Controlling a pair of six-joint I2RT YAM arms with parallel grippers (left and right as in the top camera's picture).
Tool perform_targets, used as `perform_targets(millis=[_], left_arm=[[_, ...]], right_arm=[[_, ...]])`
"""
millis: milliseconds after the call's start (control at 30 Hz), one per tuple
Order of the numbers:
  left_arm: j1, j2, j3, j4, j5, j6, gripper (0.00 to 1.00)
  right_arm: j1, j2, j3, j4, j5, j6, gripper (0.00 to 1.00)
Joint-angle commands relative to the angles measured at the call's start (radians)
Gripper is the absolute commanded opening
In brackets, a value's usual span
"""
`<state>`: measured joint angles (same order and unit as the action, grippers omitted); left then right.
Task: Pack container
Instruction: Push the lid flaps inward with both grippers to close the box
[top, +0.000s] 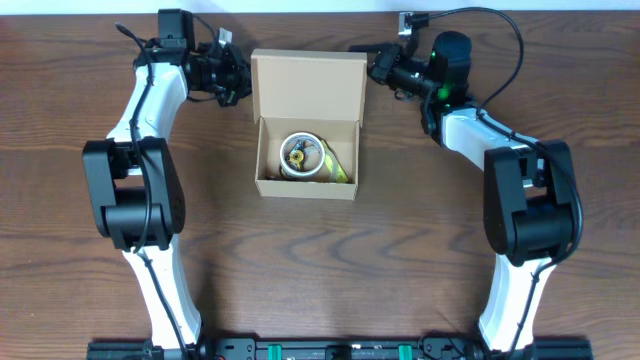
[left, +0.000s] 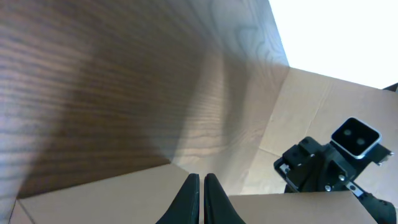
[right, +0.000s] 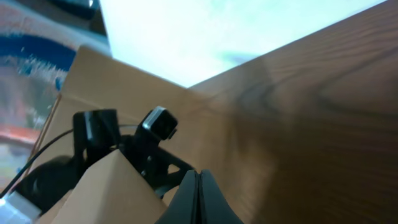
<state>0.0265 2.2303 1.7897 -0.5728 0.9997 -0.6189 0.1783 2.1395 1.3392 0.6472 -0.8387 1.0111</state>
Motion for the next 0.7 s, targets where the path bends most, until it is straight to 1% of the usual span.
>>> perform_targets(millis=[0,167,233,367,467,600,667], left_arm=[[0.011,-0.053,0.021,-0.030,0.018,0.059,0.05],[0.016,-0.113,0.021,-0.093,-0.043,0.117,0.05],[0.016,-0.137,0.021,-0.128,-0.064,0.127,0.05],[0.014,-0.156,0.021,-0.191,-0.060,0.151,0.05],[0.009,-0.159,0.021,-0.272,-0.060,0.194,0.05],[0.008,-0.159,0.021,-0.335,-0.060,0.243,0.05],[0.008,-0.160,0.021,-0.367,-0.060,0.282,0.05]], right_arm=[[0.013,-0.003,0.040,0.000,-0.080,0.003,0.01],[0.013,-0.041,0.041,-0.022,-0.117,0.002,0.01],[0.013,-0.058,0.041,-0.066,-0.131,-0.018,0.01],[0.013,-0.078,0.041,-0.083,-0.161,-0.021,0.01],[0.013,-0.097,0.041,-0.120,-0.185,-0.035,0.01],[0.014,-0.129,0.041,-0.260,-0.198,-0.121,0.01],[0.020,-0.159,0.041,-0.385,-0.195,-0.209,0.01]])
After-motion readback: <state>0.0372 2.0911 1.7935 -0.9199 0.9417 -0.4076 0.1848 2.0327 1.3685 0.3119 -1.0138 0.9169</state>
